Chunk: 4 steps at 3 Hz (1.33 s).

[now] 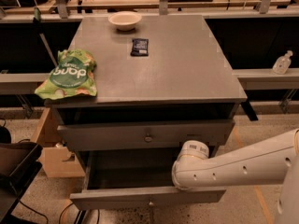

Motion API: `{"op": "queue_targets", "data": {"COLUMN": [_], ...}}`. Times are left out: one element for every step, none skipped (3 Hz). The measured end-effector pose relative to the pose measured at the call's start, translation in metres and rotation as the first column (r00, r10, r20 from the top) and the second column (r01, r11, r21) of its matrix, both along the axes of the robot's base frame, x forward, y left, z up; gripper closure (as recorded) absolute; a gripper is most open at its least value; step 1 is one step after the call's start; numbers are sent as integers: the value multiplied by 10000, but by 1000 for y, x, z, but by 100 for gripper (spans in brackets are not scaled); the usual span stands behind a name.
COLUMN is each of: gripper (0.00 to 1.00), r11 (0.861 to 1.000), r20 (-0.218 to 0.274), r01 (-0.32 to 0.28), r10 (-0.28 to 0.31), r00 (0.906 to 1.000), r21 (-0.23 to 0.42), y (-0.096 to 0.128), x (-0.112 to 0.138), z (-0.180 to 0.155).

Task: Open middle drawer

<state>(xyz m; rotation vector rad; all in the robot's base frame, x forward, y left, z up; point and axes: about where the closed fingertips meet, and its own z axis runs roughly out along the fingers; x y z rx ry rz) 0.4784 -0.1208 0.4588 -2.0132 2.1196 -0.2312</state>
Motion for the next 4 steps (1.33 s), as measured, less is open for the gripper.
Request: {"op": "queue_targets", "data": {"gripper": [100, 100, 100, 100], "r11": [9996, 9974, 9966, 9975], "r20": [-248, -731, -1785, -2528], "r01": [7, -34, -140, -94], "r10": [0, 87, 283, 270], "r00": [9997, 9973, 9835, 9671], "r21": [296, 726, 808, 706], "y": [-3, -1, 7, 9], "x": [13, 21, 8, -12], "z": [-14, -40, -60, -62]}}
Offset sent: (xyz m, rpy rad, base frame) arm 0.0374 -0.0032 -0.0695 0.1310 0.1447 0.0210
